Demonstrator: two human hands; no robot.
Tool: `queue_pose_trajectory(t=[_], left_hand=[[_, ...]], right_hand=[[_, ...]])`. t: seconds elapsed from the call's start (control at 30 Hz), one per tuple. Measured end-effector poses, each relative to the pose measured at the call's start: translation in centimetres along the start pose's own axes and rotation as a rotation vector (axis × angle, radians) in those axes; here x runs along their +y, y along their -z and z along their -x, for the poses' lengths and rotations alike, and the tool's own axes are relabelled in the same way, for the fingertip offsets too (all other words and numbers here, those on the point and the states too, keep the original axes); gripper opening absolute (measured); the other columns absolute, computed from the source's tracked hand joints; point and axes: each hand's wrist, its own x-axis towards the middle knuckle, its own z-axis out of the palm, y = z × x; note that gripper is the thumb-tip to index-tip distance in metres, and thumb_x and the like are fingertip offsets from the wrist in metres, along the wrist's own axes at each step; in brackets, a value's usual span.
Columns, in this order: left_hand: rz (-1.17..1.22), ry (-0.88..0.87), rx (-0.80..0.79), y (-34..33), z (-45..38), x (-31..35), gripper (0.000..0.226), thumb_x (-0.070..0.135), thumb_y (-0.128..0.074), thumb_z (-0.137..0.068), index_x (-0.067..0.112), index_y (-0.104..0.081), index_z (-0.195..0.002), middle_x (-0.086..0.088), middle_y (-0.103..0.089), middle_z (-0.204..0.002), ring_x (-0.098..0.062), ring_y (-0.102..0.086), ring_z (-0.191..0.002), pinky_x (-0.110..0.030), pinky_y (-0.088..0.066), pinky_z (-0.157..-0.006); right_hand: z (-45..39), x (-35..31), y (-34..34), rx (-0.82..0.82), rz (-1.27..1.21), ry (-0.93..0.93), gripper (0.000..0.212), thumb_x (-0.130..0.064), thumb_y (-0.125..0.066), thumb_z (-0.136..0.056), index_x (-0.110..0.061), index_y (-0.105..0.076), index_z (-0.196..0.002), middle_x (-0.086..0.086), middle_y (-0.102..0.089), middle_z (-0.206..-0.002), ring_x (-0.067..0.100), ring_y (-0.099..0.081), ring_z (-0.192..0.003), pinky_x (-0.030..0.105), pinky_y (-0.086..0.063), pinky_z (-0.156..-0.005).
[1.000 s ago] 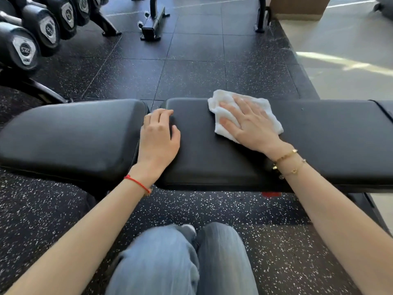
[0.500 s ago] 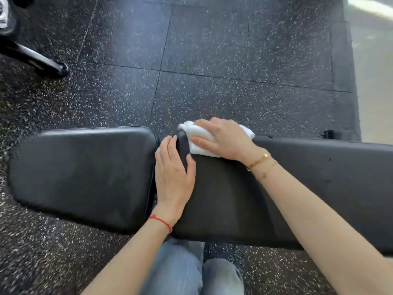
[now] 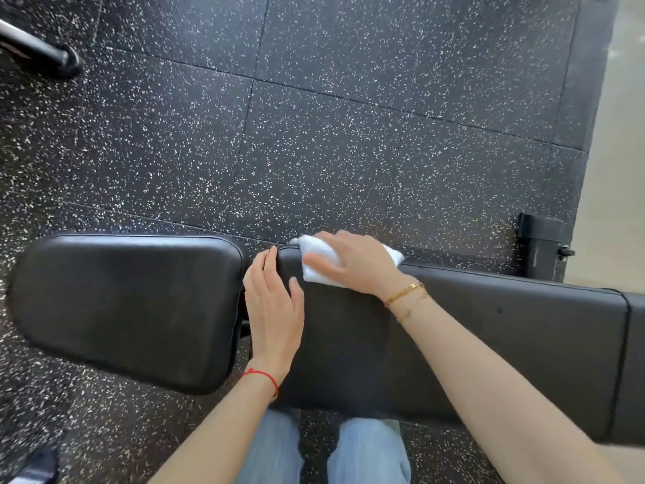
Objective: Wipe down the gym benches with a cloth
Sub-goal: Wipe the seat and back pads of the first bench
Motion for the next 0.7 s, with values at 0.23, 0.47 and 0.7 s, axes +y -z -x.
queue_pose_trajectory(t=[0.23, 0.47, 0.7], left_hand=[[0.008, 0.043, 0.016, -0.3, 0.1, 0.3, 0.051, 0.016, -0.044, -0.097, 0.001, -0.039, -0.146, -0.017, -0.042, -0.144, -0.033, -0.039, -0.133, -0.046, -0.031, -0.116], [0.014, 0.077, 0.043, -0.6, 0.1, 1.1, 0.050, 0.016, -0.040, -0.097, 0.001, -0.040, -0.145, -0.016, -0.043, -0.144, -0.032, -0.039, -0.133, -0.046, -0.031, -0.116], [-0.014, 0.078, 0.098, -1.1, 0.3, 1.1, 0.049, 0.016, -0.042, -0.098, 0.002, -0.042, -0.145, -0.015, -0.045, -0.144, -0.032, -0.041, -0.134, -0.043, -0.033, -0.116]], right_hand=[[3.7, 4.5, 0.8, 0.027, -0.018, 0.025, 0.062, -0.072, -0.025, -0.087, -0.034, -0.055, -0.127, -0.001, -0.061, -0.092, 0.029, -0.060, -0.083, 0.044, -0.047, -0.074], [1.4, 1.9, 1.0, -0.009, -0.079, 0.043, 0.066, -0.071, -0.023, -0.085, -0.036, -0.051, -0.133, 0.004, -0.063, -0.098, 0.030, -0.062, -0.087, 0.041, -0.046, -0.073], [2.7, 3.8, 0.3, 0.030, -0.022, 0.128, 0.061, -0.070, -0.027, -0.092, -0.032, -0.048, -0.135, 0.003, -0.060, -0.094, 0.030, -0.057, -0.078, 0.045, -0.047, -0.069]])
